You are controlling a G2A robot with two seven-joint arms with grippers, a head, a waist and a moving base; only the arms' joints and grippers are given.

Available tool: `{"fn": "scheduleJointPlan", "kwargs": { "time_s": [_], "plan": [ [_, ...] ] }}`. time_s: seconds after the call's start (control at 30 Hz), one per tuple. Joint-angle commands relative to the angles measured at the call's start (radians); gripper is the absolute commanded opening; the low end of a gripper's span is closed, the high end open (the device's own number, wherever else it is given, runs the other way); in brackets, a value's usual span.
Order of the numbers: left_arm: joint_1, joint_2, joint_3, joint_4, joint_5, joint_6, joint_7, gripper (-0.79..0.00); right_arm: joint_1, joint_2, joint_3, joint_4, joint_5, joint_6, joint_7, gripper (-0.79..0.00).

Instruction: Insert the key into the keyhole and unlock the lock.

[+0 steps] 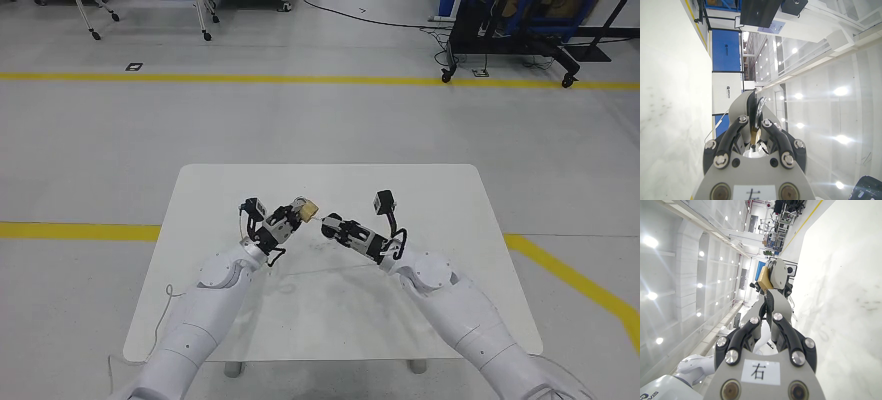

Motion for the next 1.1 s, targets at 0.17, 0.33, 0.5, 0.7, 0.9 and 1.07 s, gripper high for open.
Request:
{"fn": "scheduleJointPlan", "kwargs": {
  "time_s": [0.17,0.33,0.5,0.7,0.9,1.07],
  "plan": [
    [0.008,-0.003,0.005,-0.008,0.076,-0.036,0.056,-0.785,-0.011,-0.005,-0.008,-0.032,-0.110,0.021,-0.092,-0.785],
    [0.017,-0.005,0.006,-0.020,0.115,-0.054,0.103,-0.785,-0.026,-0.009,-0.013,-0.059,-0.144,0.030,-0.131,-0.785],
    [0.038,-0.012,-0.008,-0.038,0.037,-0.043,0.123,-0.785,-0.039,-0.013,-0.008,-0.073,-0.103,0.007,-0.103,-0.785],
    [0.039,-0.012,-0.012,-0.040,0.015,-0.031,0.111,-0.785,-0.042,-0.014,-0.006,-0.080,-0.031,-0.008,-0.028,-0.785],
    [0.059,-0.013,-0.019,-0.073,0.010,0.007,0.137,-0.785,-0.065,-0.015,0.010,-0.120,-0.048,-0.060,-0.109,-0.785],
    [0.070,-0.023,-0.028,-0.100,-0.125,0.072,0.114,-0.785,-0.109,-0.021,0.024,-0.183,-0.150,-0.096,-0.295,-0.785]
  ]
}}
